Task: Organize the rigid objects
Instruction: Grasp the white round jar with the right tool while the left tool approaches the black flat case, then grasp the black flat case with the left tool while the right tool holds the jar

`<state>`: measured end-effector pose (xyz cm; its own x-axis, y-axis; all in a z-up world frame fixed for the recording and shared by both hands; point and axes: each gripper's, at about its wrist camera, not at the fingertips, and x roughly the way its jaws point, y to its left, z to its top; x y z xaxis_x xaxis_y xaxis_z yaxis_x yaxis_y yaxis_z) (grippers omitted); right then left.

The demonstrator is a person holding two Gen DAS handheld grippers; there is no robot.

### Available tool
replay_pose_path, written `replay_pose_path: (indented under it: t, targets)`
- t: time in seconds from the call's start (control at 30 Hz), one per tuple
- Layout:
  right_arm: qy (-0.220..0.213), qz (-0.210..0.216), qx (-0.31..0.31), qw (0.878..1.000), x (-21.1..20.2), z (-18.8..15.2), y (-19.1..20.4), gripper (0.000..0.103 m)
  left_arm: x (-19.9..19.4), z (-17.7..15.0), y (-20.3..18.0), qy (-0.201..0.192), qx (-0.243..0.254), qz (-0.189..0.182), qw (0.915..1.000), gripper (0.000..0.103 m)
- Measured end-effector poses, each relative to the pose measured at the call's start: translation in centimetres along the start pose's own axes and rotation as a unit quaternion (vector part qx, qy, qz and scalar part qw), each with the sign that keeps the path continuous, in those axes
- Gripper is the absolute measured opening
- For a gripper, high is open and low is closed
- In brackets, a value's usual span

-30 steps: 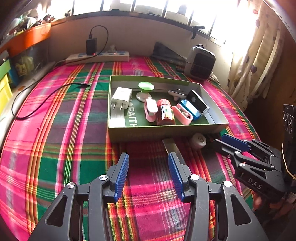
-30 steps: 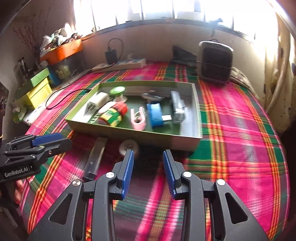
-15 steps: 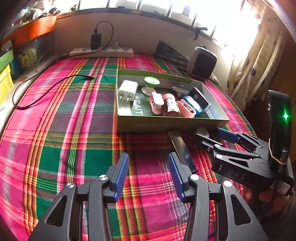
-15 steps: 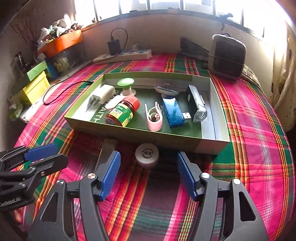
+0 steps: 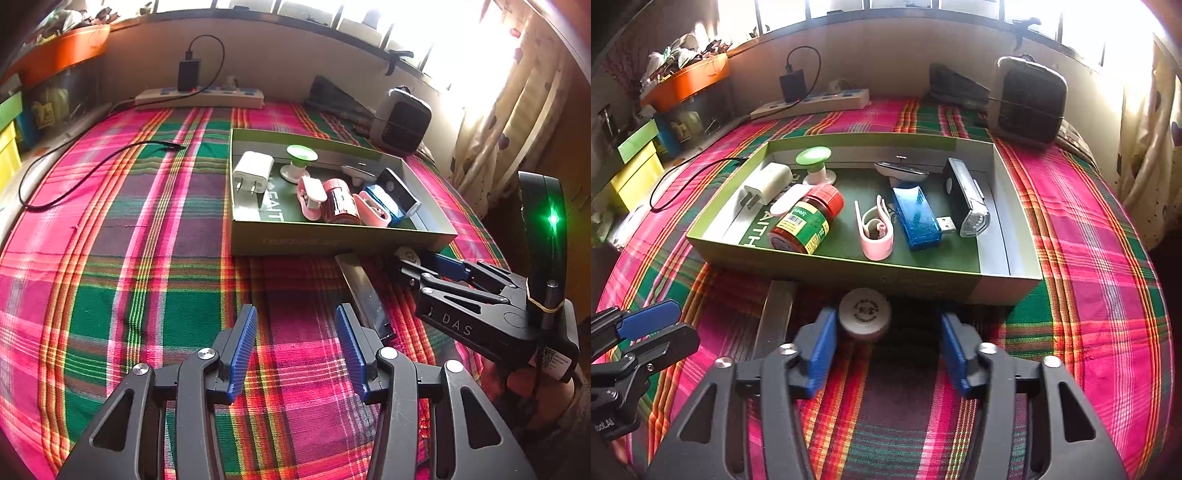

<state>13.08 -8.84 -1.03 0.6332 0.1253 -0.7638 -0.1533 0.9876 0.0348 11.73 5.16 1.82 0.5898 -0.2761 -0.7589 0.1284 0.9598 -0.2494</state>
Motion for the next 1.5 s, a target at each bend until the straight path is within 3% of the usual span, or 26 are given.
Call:
replay_pose_path:
  t: [0.23,0.93,1.37,1.5]
  targets:
    - [-0.005,-0.001,-0.004,1.0,-0.2,-0.3,-0.2,0.029,0.3,0.0,-0.5,0.006,0.004,0.008,0.9999,0.044]
    - [-0.036,0.03,-0.009,0.999,-2.8,-1.3,-2.9,0.029,3.1,1.2,-5.2,0.039,0.033,0.023,0.9985,0.044]
    - [-0.042,0.046,-0.004,0.998,-3.0,-1.5,-3.8,0.029,4.3,1.5,-6.4,0.033,0.067,0.079,0.9941,0.044]
    - [-0.04,0.048,-0.002,0.998,-2.9,-1.6,-3.9,0.029,4.2,1.5,-6.0,0.027,0.073,0.095,0.9924,0.037]
